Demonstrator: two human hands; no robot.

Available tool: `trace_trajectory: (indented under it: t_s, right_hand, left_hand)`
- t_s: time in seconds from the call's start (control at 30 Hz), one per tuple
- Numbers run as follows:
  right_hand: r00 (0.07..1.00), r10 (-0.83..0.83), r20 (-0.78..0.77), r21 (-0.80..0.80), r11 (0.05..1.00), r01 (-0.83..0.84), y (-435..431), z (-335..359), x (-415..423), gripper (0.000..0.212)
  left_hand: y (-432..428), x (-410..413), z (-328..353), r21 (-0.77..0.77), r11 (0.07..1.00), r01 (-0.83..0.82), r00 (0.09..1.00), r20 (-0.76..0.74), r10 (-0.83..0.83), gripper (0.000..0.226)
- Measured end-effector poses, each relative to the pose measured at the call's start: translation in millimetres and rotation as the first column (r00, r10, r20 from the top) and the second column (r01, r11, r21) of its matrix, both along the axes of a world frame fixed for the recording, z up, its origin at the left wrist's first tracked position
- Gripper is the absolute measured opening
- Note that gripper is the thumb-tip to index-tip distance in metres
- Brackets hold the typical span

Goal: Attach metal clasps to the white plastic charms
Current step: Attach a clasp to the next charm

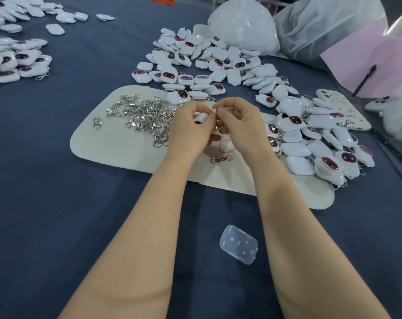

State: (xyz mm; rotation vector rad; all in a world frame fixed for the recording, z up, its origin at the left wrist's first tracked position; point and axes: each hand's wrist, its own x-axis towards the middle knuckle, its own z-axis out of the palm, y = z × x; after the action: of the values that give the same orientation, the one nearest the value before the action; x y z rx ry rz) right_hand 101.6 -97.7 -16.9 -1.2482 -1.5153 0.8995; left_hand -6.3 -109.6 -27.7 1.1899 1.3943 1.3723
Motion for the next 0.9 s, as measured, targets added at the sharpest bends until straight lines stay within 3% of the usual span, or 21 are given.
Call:
trace_trajectory:
  t_s: [0.13, 0.3, 0.9]
  right_hand:
    - [0.996, -0.021, 0.083, -0.002, 1.0, 0.021, 1.7, -0.9, 0.3, 0.013]
    - [0.994, -0.038, 0.102, -0.001, 0.999, 0.039, 3.2, -1.4, 1.6, 0.015]
    - [0.997, -0.053, 0.053, -0.067, 0.996, 0.057, 4.0, -3.2, 2.9, 0.014]
  left_hand:
    - [-1.3, 0.0, 0.7, 0.016, 1.0, 0.01, 0.998, -0.059, -0.009, 0.019]
    - [-1.8, 0.8, -0.3, 0.016, 1.0, -0.006, 0.987, -0.161, 0.009, 0.005]
    - [-2.2, 1.1, 0.5, 0.06, 0.998, 0.032, 0.982, -0.187, -0.02, 0.011]
